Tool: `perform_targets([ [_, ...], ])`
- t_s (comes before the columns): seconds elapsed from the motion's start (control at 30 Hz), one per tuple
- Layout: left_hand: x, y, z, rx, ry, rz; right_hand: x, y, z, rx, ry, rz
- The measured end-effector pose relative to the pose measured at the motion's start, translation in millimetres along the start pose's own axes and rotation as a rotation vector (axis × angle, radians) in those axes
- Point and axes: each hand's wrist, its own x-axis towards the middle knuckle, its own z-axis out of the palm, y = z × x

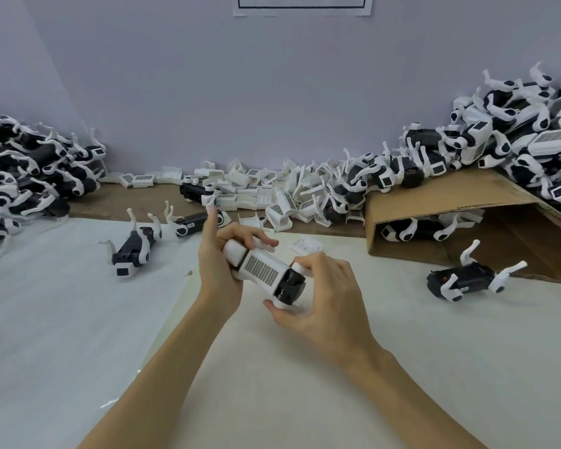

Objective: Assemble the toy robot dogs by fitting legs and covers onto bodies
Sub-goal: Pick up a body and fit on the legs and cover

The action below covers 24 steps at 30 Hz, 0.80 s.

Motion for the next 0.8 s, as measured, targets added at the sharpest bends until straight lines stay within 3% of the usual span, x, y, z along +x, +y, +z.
perform_targets([
  [0.1, 0, -4, 4, 0.313, -0.11, 0.077, 1, 5, -12, 0.26, -0.16, 0.32],
  [0.27, -9, -17, 10, 0.471, -0.142, 0.099, 11, 10, -24, 0.696, -0.27, 0.511],
  [0.4, -9, -18, 11, 0.505, -0.198, 0.193, 16, 12, -27, 0.645, -0.379, 0.545],
  [0.57, -8, -17, 6, 0.754, -0.268, 0.403, 17, 10, -32, 0.572, -0.253, 0.426],
  [0.67, -7, -14, 2, 0.78, -0.349, 0.301, 18, 15, -33, 0.385, -0.172, 0.343],
  [0.8, -7, -9, 1, 0.675, -0.324, 0.191, 14, 18, -33, 0.385, -0.227, 0.387],
])
